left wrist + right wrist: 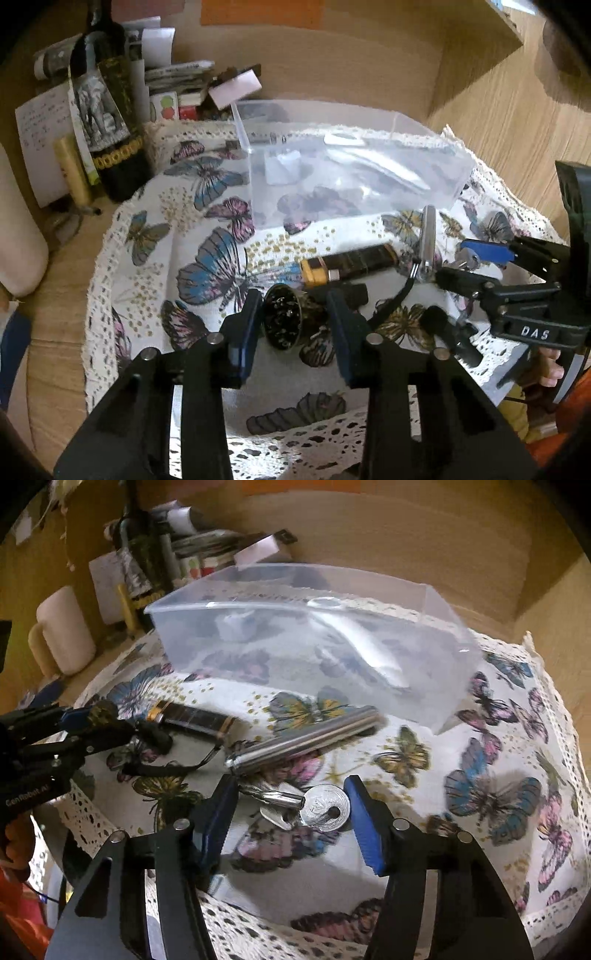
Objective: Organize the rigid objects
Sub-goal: 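Grasp the black grinder with left tool while right tool grasps the coin keyring keys, then drop the grinder into the box with left tool while right tool drops the keys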
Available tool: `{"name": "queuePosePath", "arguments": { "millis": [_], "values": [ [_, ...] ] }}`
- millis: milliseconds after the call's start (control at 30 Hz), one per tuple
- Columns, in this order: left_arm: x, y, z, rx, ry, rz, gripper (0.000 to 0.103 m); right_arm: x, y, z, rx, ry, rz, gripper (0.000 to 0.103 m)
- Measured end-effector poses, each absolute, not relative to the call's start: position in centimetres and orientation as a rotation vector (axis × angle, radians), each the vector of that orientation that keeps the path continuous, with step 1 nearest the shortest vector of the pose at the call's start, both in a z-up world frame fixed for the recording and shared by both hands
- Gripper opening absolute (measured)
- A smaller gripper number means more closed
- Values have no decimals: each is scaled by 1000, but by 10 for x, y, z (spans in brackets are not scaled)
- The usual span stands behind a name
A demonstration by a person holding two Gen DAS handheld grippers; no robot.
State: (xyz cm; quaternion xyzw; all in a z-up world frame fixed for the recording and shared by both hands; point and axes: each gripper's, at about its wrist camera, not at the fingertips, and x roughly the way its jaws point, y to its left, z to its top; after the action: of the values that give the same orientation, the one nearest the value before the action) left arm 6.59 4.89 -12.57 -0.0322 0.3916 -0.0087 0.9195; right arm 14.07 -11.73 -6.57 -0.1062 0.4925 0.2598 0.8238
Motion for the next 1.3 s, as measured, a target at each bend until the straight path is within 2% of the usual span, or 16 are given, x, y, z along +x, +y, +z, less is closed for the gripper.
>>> {"name": "queuePosePath", "arguments": {
  "millis": [400,900,1100,1300],
  "values": [
    [72,45,-80,-50,668,-7,36,153,-154,-4,-164,848,473,56],
    [120,42,-34,-38,565,-12,36,207,-127,53,-145,650,513,56],
    [154,50,-38,-62,612,-6,36,226,-103,40,-151,682,570,56],
    [179,56,-61,-76,697,-19,36,243,-86,1,-156,808,610,56]
  ]
}}
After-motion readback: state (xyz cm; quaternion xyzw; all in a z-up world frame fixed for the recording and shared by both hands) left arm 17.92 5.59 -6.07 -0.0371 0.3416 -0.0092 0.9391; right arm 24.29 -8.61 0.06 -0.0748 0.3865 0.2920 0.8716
